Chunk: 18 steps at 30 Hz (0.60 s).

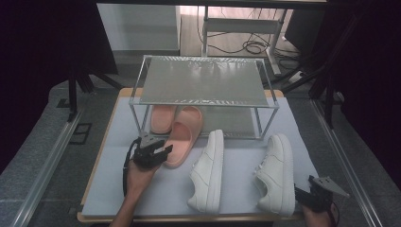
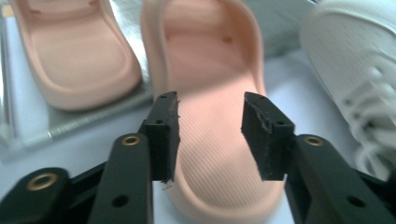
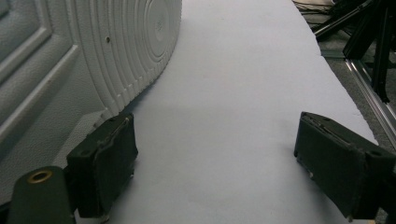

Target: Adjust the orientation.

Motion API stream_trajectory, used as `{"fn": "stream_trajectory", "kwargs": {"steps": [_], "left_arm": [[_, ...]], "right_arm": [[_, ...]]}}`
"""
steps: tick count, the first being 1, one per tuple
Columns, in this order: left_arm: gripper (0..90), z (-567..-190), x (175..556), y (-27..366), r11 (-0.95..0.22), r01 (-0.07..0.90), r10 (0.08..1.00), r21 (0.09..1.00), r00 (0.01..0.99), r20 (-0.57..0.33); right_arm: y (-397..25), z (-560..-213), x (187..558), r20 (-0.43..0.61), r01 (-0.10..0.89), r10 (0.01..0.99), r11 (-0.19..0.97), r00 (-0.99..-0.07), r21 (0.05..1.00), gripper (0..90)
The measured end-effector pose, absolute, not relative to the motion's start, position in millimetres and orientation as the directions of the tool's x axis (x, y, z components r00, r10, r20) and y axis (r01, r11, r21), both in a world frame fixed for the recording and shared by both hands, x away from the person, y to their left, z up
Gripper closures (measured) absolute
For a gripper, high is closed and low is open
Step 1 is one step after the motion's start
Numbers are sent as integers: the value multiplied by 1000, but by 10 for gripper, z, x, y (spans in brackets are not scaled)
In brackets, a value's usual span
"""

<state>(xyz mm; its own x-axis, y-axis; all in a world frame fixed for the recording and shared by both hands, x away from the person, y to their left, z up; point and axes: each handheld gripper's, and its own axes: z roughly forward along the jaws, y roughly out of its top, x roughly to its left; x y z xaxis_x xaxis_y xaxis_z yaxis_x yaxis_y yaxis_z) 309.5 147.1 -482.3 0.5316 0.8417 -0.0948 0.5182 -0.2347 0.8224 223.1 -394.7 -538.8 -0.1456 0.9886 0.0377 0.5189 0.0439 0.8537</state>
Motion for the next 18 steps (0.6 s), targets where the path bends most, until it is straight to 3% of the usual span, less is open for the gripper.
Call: {"fn": "stream_trajectory", "kwargs": {"steps": [12, 18], "left_arm": [[893, -5006, 2730, 1530, -292, 542, 817, 788, 569, -89], [896, -5098, 2658, 1498, -326, 560, 813, 762, 577, -77]], "right_arm": [[-3945, -5388, 2231, 39, 519, 989, 42, -145, 854, 130], [-3944, -5388, 2230, 40, 519, 989, 40, -143, 854, 130]]}}
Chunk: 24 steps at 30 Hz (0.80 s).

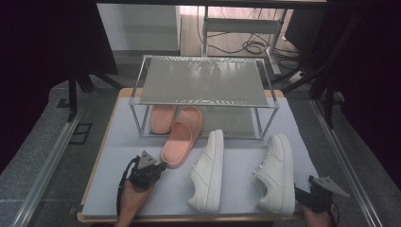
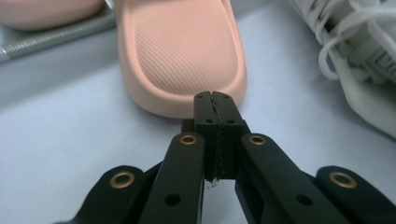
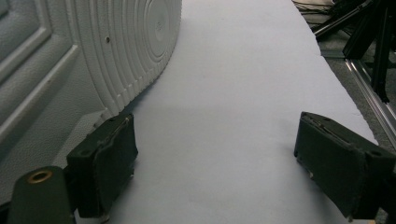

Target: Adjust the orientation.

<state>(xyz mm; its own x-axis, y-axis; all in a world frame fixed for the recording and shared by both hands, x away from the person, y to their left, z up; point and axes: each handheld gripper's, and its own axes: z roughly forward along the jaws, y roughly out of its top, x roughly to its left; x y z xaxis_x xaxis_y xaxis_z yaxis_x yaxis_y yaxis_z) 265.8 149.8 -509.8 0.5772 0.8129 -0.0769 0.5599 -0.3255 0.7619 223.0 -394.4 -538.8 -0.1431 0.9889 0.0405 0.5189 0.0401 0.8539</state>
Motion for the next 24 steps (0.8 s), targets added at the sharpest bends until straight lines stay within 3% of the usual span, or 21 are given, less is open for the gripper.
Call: {"fn": "stream_trajectory", "kwargs": {"steps": [10, 24], "left_arm": [[895, -5123, 2761, 1295, -377, 560, 797, 738, 602, -49], [892, -5026, 2953, 1108, -363, 530, 792, 766, 609, -46]], "right_arm": [[-3944, -5388, 2230, 41, 519, 989, 40, -143, 854, 130], [-3945, -5388, 2230, 40, 519, 989, 41, -144, 854, 130]]}}
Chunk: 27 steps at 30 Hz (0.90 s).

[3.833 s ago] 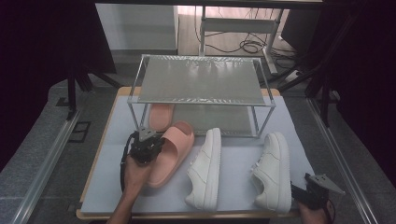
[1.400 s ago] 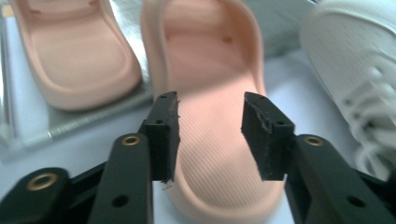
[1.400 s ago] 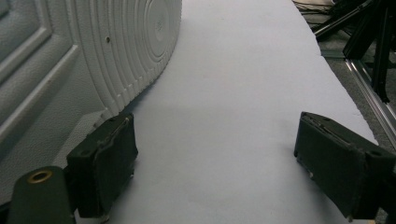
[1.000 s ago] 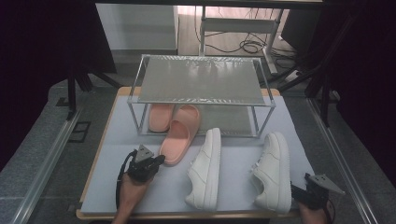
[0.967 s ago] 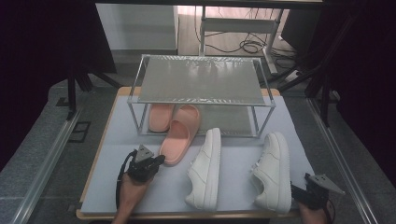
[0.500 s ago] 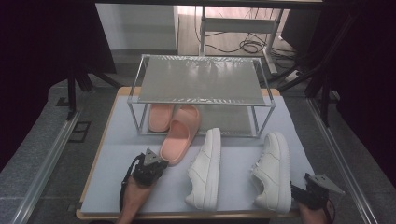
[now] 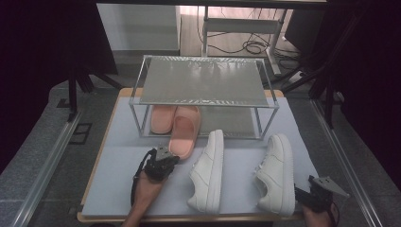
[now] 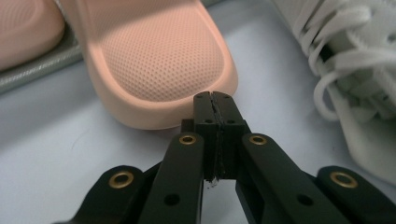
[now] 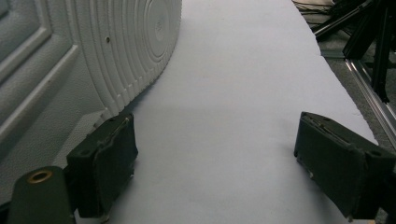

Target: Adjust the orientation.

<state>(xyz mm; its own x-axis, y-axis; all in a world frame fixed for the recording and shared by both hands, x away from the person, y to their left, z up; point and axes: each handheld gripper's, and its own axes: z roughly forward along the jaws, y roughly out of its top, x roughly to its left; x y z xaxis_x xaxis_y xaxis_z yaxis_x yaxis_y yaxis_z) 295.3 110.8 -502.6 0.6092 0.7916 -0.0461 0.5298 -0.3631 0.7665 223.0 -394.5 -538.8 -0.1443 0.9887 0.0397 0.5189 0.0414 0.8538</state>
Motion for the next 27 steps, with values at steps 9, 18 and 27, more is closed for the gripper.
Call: {"fn": "stream_trajectory", "kwargs": {"steps": [9, 18, 27], "left_arm": [[881, -4970, 3072, 1062, -355, 524, 803, 774, 596, -35], [883, -4993, 3242, 1047, -341, 534, 817, 774, 575, -36], [889, -5017, 3423, 1051, -323, 543, 832, 775, 554, -41]], "right_arm": [[-3946, -5388, 2230, 38, 519, 989, 43, -145, 854, 130], [-3947, -5389, 2230, 37, 518, 989, 44, -146, 854, 130], [-3947, -5388, 2231, 38, 519, 989, 44, -146, 854, 130]]}}
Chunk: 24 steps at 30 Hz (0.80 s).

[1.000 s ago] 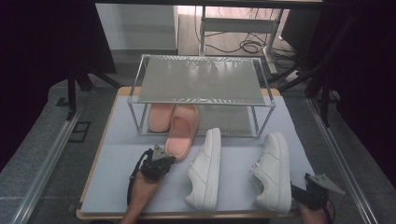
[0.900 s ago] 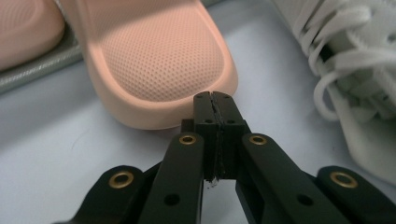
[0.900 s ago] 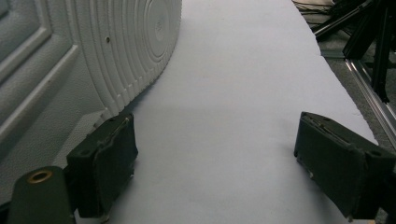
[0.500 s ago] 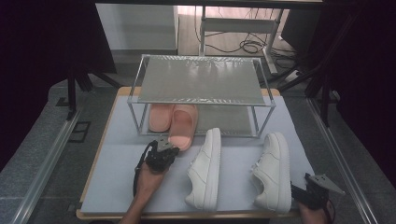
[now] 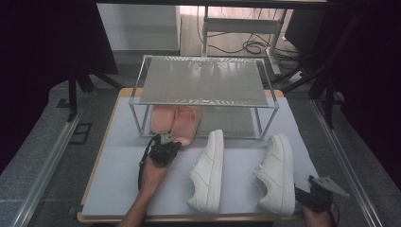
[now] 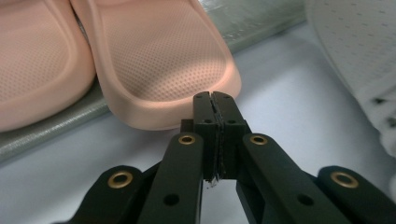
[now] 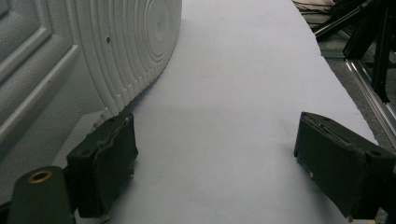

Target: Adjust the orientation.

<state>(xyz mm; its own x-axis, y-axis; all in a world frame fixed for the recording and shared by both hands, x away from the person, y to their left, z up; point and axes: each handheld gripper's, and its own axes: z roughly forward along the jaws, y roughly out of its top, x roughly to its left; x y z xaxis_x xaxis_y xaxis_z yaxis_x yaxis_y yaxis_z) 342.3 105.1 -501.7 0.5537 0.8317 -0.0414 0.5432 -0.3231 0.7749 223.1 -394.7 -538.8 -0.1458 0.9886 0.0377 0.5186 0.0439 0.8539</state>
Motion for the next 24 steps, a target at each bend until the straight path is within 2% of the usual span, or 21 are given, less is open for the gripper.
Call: {"fn": "stream_trajectory", "kwargs": {"steps": [24], "left_arm": [[893, -5081, 3848, 963, -292, 559, 856, 776, 514, -48]], "right_arm": [[-3948, -5389, 2230, 37, 519, 988, 45, -147, 854, 131]]}}
